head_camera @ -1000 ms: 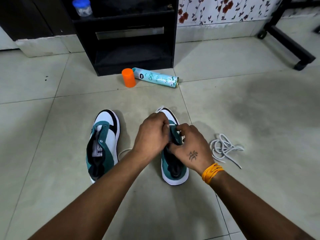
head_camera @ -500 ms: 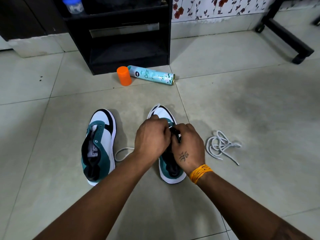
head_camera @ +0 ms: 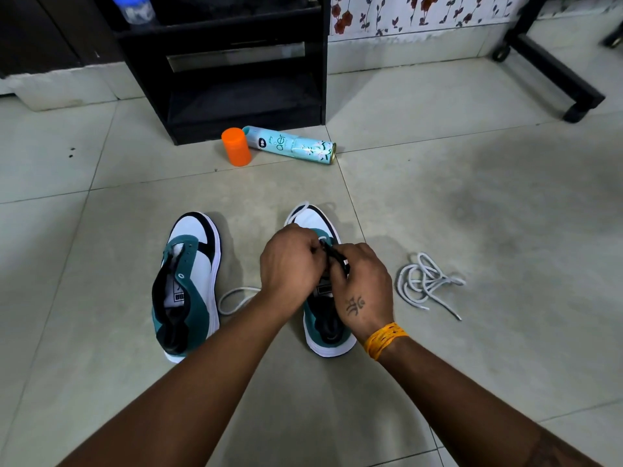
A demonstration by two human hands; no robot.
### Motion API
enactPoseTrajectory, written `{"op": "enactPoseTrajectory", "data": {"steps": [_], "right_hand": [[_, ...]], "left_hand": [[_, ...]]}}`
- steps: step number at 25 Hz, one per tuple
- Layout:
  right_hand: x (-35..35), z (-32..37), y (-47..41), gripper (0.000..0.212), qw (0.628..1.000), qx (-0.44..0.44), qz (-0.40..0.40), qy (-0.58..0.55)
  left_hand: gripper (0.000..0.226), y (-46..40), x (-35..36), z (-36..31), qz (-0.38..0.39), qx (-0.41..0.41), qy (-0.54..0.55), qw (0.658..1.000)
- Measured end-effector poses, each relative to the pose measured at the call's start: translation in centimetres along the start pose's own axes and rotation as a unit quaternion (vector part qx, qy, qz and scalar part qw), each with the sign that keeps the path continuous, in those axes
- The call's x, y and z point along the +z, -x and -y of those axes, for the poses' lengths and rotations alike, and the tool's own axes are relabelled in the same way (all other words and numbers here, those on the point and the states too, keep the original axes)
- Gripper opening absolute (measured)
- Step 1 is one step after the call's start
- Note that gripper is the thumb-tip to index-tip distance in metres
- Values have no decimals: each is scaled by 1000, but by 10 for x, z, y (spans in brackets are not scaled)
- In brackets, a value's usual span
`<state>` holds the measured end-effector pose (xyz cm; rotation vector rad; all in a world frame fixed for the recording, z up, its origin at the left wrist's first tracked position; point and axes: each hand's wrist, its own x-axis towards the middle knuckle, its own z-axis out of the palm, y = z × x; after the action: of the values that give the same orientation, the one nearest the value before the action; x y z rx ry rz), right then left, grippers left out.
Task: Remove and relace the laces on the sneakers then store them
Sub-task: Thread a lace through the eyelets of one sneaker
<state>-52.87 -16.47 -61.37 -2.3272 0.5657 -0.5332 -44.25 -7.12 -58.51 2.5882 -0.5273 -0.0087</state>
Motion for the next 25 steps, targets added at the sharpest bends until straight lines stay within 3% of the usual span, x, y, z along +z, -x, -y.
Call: {"op": "enactPoseTrajectory", "data": {"steps": [7, 12, 16, 21, 25], "right_hand": [[-1, -3, 3, 26, 997, 4, 20, -78], [-7, -6, -5, 28, 987, 61, 18, -147], [-5, -15, -29, 15, 986, 34, 67, -147], [-1, -17, -39, 10, 992, 5, 71, -105], [2, -24, -39, 10, 989, 42, 60, -130]], "left_hand": [[13, 7, 18, 13, -39, -18, 161, 986], [12, 8, 26, 11, -55, -28, 162, 985], [18, 12, 30, 12, -59, -28, 164, 984], [18, 13, 27, 12, -47, -13, 168, 985], [20, 40, 26, 15, -133, 31, 133, 982]]}}
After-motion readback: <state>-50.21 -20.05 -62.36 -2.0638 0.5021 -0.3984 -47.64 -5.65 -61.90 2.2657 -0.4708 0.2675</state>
